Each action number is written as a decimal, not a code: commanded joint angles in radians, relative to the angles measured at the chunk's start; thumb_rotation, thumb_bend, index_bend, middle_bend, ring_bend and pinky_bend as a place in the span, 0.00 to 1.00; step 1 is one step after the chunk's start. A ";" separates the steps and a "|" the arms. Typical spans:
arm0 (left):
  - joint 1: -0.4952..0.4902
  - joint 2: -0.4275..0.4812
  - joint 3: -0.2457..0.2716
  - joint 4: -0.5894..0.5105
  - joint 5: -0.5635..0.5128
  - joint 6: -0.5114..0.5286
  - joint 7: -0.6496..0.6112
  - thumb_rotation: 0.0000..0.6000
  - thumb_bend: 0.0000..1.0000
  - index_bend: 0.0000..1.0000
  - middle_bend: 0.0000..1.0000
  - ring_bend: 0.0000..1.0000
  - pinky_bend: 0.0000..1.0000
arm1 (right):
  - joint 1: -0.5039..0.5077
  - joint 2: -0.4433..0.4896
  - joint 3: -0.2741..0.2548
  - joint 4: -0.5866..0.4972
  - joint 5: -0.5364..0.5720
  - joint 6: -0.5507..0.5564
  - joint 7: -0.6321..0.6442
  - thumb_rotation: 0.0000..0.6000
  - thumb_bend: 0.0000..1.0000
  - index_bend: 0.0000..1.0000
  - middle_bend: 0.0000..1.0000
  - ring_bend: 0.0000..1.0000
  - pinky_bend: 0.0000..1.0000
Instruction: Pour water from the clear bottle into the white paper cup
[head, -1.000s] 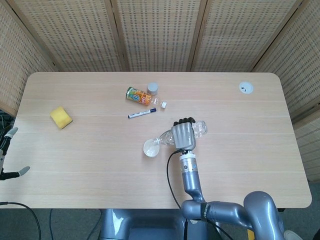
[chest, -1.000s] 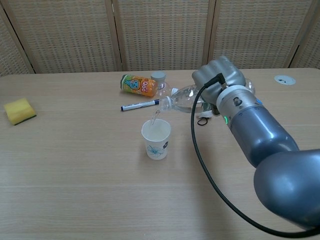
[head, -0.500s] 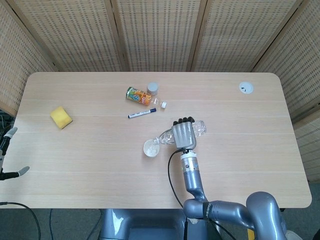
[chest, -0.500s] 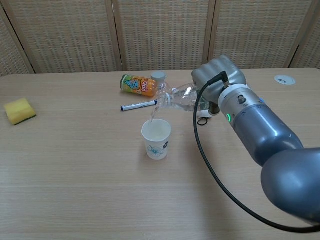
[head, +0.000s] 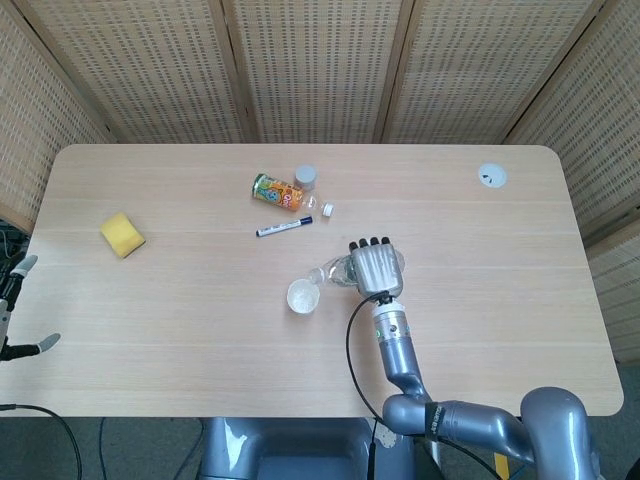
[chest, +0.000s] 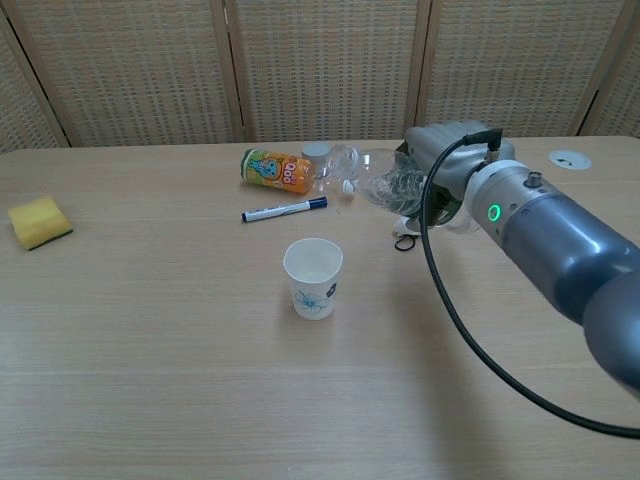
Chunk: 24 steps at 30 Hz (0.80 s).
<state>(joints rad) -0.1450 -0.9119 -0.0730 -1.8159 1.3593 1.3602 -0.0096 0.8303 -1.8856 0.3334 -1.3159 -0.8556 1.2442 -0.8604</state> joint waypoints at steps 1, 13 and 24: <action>-0.002 -0.001 0.001 -0.001 0.001 -0.003 0.005 1.00 0.00 0.00 0.00 0.00 0.00 | -0.067 0.073 0.034 -0.052 -0.002 -0.045 0.172 1.00 0.96 0.57 0.61 0.64 0.75; 0.008 0.003 0.008 -0.013 0.023 0.016 0.003 1.00 0.00 0.00 0.00 0.00 0.00 | -0.256 0.295 0.051 -0.116 -0.070 -0.329 0.809 1.00 0.96 0.57 0.61 0.64 0.75; 0.010 0.000 0.013 -0.018 0.027 0.018 0.014 1.00 0.00 0.00 0.00 0.00 0.00 | -0.319 0.281 0.013 0.029 -0.274 -0.371 1.230 1.00 0.96 0.57 0.61 0.64 0.74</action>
<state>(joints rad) -0.1353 -0.9114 -0.0606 -1.8333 1.3860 1.3778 0.0038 0.5367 -1.6066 0.3679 -1.3434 -1.0555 0.9032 0.2728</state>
